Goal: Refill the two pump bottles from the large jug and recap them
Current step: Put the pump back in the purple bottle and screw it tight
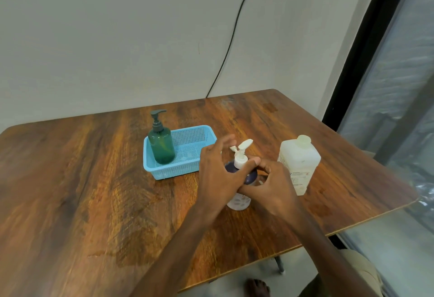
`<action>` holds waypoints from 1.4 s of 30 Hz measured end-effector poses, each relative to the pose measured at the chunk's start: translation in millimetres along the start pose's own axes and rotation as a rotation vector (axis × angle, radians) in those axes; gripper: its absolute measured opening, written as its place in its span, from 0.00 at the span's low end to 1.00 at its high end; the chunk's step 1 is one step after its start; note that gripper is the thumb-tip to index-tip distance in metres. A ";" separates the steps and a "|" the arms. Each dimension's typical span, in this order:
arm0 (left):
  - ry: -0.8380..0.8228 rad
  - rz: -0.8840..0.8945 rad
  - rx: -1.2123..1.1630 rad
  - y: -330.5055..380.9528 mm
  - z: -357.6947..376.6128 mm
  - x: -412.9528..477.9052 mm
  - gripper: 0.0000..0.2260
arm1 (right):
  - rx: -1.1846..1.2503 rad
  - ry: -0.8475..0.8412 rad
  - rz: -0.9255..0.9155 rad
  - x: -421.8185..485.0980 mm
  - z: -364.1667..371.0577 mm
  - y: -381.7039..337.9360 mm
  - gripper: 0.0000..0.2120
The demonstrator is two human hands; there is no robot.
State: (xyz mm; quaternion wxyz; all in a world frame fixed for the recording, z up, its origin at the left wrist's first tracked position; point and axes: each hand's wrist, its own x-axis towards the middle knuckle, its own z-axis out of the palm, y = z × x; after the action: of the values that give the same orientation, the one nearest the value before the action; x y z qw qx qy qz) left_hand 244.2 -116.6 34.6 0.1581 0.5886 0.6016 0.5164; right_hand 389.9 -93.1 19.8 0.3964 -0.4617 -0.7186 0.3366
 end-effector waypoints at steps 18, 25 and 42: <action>0.076 0.082 -0.040 0.3 -11.7 -9.9 0.19 | 0.018 0.012 -0.017 1.7 1.2 -1.0 0.26; -0.012 0.118 -0.026 -4.7 -12.9 8.3 0.13 | 0.032 -0.021 -0.047 4.7 -3.7 -1.7 0.24; -0.598 0.278 -0.116 -10.3 -43.2 59.0 0.07 | 0.003 -0.126 -0.059 13.0 -8.3 -5.6 0.27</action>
State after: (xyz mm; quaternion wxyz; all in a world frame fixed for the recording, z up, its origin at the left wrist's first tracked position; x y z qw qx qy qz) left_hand 188.9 -81.6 68.9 0.2888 0.7805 0.4121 0.3708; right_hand 391.6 -82.0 31.7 0.3607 -0.4175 -0.7550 0.3542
